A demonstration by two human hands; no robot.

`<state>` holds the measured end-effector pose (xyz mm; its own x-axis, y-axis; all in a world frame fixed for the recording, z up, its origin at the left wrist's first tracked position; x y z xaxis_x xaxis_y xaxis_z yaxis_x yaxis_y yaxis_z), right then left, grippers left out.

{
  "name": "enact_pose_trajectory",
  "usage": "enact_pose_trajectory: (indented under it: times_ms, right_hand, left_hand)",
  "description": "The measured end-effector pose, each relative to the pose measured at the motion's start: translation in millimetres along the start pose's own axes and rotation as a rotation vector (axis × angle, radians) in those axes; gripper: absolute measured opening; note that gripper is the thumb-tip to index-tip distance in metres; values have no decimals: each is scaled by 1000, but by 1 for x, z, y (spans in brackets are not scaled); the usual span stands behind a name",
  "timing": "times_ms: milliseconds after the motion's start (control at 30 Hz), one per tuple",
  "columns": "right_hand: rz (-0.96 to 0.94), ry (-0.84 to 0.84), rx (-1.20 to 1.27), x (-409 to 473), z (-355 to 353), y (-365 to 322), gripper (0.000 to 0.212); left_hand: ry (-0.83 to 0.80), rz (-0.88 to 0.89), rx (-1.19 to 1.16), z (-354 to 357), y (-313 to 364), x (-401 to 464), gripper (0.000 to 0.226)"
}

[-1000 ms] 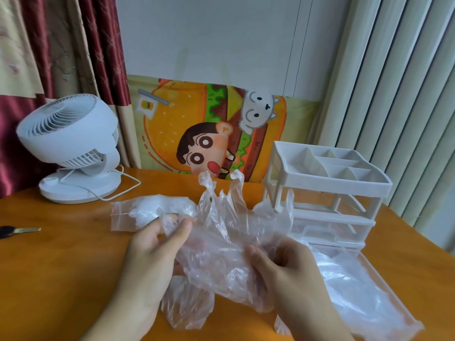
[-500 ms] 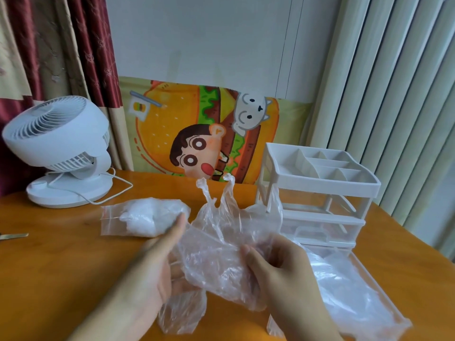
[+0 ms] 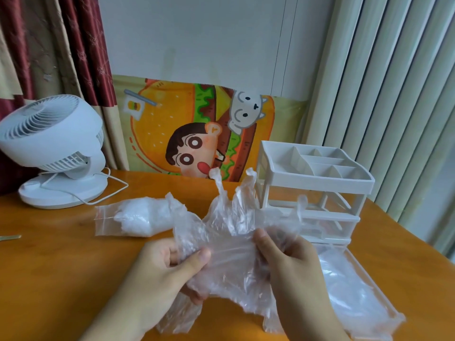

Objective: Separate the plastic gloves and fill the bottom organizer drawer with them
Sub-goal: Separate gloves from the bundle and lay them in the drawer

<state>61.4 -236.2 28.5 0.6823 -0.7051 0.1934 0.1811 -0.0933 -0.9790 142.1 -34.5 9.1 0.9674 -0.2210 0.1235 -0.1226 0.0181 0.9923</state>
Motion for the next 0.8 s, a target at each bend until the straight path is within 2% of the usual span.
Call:
enact_pose_trajectory:
  times_ms: [200, 500, 700, 767, 800]
  right_hand:
    - [-21, 70, 33, 7, -11, -2, 20]
    - [-60, 128, 13, 12, -16, 0, 21]
    - [-79, 112, 17, 13, -18, -2, 23]
    - [-87, 96, 1, 12, -16, -3, 23]
    - [-90, 87, -6, 11, -15, -3, 23]
  left_hand:
    - [45, -10, -94, -11, 1, 6, 12]
    - [-196, -127, -250, 3, -3, 4, 36]
    - [-142, -111, -265, -3, -4, 10, 33]
    - [-117, -151, -326, -1, -5, 10, 20]
    - [-109, -172, -332, 0, -8, 9, 21]
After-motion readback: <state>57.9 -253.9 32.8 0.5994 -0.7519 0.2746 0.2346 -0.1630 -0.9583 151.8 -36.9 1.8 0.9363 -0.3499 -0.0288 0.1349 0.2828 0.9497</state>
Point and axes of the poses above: each hand's wrist, its own x-axis towards the middle knuckle, its own z-axis out of the palm, y = z × x, the point moved 10 cm from there along x, towards the middle knuckle, and after that the axes turned 11 degrees about y, right-handed, at the moved point
